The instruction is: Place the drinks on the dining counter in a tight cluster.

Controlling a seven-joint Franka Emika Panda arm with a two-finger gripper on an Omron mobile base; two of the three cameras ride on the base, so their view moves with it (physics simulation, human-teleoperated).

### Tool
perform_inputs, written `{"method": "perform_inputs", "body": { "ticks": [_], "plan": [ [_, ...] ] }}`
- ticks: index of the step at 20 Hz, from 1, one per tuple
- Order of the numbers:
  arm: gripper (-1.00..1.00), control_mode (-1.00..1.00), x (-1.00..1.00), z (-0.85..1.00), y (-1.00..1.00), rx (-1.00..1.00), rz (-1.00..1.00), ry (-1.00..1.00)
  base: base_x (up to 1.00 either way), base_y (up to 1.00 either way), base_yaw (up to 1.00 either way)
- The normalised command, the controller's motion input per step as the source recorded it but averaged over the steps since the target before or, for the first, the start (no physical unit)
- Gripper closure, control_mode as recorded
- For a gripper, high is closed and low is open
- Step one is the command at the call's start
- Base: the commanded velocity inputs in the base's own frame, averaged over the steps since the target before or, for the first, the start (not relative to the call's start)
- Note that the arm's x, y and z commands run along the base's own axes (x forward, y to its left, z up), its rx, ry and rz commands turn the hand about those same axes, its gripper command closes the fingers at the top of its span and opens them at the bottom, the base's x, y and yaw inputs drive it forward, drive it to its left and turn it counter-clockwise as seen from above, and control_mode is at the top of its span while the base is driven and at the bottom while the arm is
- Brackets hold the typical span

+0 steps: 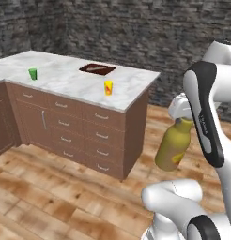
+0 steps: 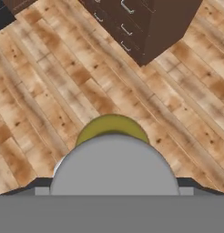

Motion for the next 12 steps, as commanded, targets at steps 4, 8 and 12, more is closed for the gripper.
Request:
{"method": "perform_inputs", "body": {
  "ticks": [4, 8, 12],
  "plan": [
    [1.0, 1.0, 0.0, 0.0, 0.0, 0.0, 0.0, 0.0, 0.73, -0.96, 0.39],
    [1.0, 1.0, 0.0, 0.0, 0.0, 0.0, 0.0, 0.0, 0.98, -0.91, 0.54],
    [1.0, 1.0, 0.0, 0.0, 0.0, 0.0, 0.0, 0.0, 0.97, -0.85, 0.6]
  ]
}}
